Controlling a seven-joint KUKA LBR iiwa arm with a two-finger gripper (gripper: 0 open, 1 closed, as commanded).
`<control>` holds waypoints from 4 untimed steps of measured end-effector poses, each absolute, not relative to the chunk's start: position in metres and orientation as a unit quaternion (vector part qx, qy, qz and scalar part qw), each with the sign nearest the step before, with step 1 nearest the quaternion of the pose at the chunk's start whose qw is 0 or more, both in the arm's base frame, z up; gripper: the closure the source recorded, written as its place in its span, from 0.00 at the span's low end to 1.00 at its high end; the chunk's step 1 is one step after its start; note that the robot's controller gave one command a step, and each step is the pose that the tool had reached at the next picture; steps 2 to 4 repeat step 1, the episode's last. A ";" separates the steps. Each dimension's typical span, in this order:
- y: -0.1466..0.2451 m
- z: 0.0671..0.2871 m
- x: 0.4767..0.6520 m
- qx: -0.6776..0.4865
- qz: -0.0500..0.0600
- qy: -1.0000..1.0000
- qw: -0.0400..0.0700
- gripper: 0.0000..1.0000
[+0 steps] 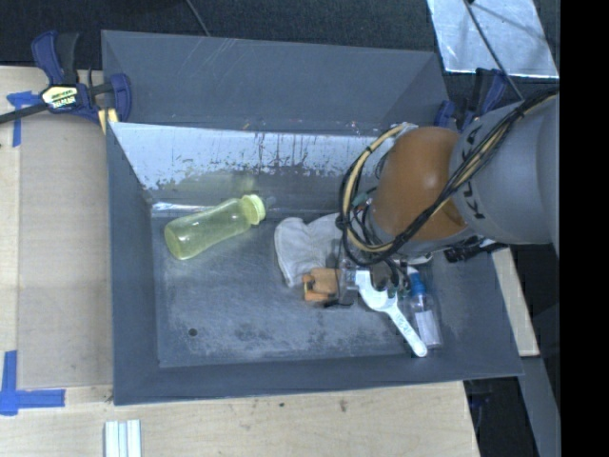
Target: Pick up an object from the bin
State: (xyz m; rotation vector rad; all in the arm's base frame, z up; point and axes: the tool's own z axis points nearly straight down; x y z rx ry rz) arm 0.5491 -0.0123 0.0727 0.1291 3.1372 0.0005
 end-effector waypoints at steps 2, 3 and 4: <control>-0.019 0.273 0.550 0.028 0.000 1.000 -0.001 1.00; -0.019 0.273 0.550 0.028 0.000 1.000 -0.001 1.00; -0.019 0.273 0.550 0.028 0.000 1.000 -0.001 1.00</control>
Offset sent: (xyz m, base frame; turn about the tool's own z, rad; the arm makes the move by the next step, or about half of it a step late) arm 0.0000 0.0000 0.0000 0.0000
